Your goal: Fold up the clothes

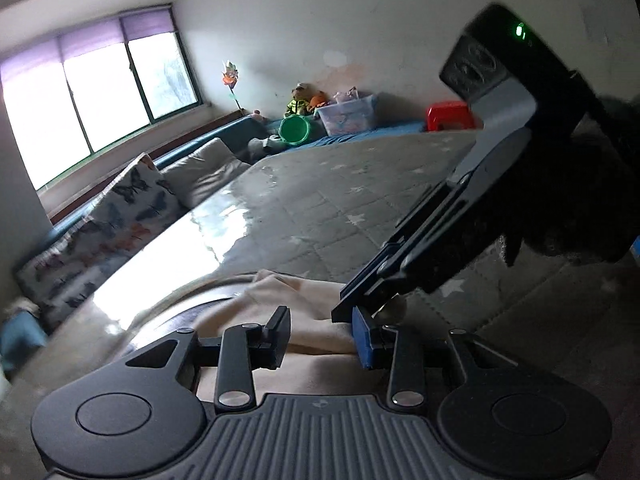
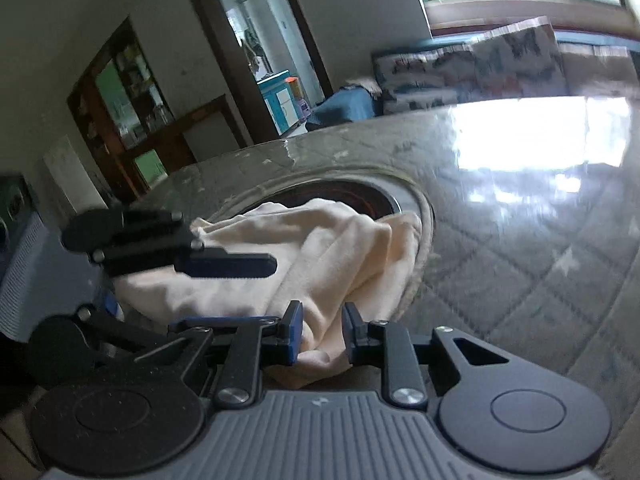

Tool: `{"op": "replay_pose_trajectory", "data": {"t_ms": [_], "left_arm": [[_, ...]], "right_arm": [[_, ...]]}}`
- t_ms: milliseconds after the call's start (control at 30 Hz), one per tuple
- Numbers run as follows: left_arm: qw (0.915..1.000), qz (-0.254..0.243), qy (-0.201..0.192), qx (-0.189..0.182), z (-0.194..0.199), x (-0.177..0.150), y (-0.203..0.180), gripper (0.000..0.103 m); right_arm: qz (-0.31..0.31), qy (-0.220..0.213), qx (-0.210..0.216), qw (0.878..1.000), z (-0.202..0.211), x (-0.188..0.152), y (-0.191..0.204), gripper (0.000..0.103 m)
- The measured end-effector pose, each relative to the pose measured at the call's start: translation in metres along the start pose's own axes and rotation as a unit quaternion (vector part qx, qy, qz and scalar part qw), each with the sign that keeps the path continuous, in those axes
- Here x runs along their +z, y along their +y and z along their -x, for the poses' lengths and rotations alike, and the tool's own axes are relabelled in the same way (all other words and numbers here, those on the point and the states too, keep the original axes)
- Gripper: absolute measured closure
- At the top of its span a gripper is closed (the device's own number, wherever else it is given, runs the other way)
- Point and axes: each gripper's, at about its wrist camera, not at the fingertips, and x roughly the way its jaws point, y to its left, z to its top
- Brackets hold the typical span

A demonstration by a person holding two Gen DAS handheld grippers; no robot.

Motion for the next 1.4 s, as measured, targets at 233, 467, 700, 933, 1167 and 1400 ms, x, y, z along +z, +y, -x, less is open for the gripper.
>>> {"op": "replay_pose_trajectory", "data": {"t_ms": [233, 467, 700, 933, 1167, 1400], "left_arm": [[1.0000, 0.004, -0.002, -0.006, -0.004, -0.005, 0.004, 0.069], [0.9998, 0.015, -0.011, -0.004, 0.000, -0.006, 0.001, 0.069], [0.9990, 0.040, -0.014, 0.012, 0.001, -0.008, 0.004, 0.068], [0.9951, 0.077, -0.029, 0.055, 0.037, -0.015, 0.017, 0.066], [0.9765, 0.144, -0.013, 0.160, 0.081, -0.042, 0.053, 0.066], [0.9641, 0.179, 0.022, 0.195, 0.097, -0.069, 0.066, 0.067]], "right_arm": [[0.025, 0.037, 0.016, 0.999, -0.002, 0.007, -0.011, 0.081], [0.184, 0.117, 0.003, 0.976, -0.012, 0.019, 0.016, 0.082], [0.226, 0.106, -0.006, 0.968, -0.027, 0.014, 0.030, 0.082], [0.148, 0.044, 0.002, 0.988, -0.020, 0.003, 0.019, 0.083], [0.150, 0.035, 0.032, 0.988, -0.013, 0.003, 0.015, 0.083], [0.132, 0.021, 0.033, 0.990, -0.021, -0.005, 0.014, 0.097]]}}
